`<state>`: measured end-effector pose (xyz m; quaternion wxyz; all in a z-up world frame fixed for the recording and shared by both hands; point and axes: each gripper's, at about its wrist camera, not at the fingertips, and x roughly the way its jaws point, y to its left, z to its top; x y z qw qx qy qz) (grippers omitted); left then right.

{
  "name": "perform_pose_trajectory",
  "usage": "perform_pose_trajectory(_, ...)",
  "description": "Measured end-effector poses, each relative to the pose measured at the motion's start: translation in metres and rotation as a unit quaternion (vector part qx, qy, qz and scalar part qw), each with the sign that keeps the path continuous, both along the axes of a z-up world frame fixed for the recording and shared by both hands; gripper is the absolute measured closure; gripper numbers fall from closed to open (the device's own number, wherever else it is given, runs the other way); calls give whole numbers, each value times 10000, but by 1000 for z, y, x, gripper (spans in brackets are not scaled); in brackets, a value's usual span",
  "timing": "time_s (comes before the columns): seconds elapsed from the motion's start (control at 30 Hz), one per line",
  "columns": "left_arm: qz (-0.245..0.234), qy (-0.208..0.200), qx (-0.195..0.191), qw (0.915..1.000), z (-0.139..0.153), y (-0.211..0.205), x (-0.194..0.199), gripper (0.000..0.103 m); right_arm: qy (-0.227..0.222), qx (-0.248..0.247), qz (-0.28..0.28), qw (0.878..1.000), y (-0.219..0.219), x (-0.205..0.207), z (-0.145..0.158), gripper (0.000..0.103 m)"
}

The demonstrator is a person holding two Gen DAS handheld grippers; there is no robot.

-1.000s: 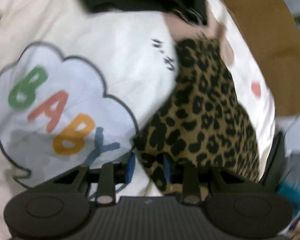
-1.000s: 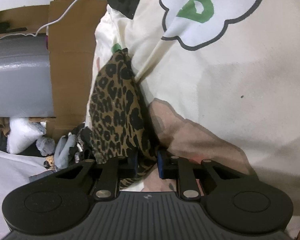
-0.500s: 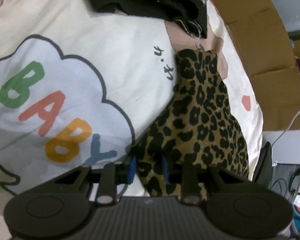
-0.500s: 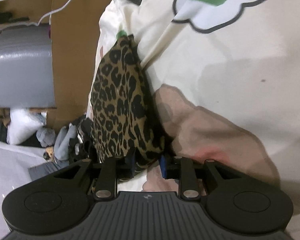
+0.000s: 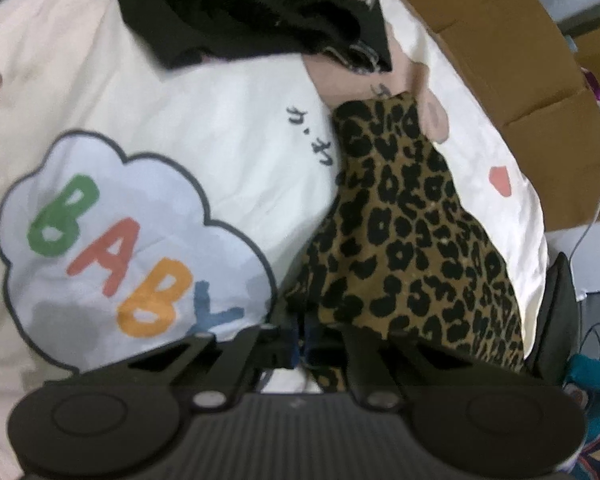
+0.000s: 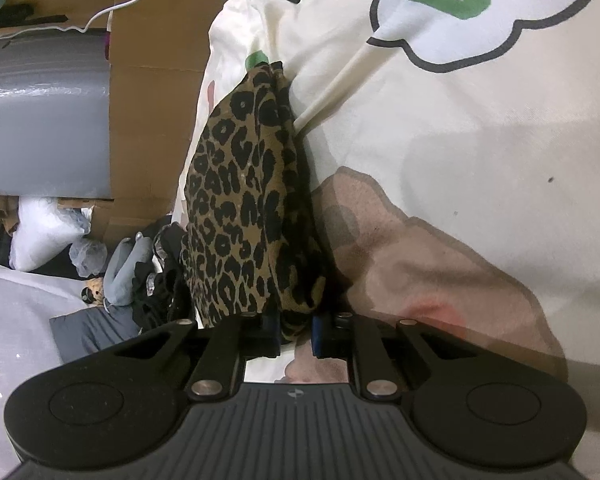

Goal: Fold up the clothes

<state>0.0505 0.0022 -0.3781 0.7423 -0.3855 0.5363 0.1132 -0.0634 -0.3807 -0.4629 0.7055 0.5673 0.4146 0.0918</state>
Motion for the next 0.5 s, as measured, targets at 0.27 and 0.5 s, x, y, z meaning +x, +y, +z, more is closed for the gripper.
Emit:
perform_pose_trajectory(0.27, -207, -60, 542, 9983, 25, -6, 0, 102, -106, -91, 290, 9995, 6, -3, 14, 92)
perform_pose_trajectory(0.5, -118, -4, 626, 9980, 39, -1, -19, 102, -92, -140, 502, 9986, 11, -5, 18, 93)
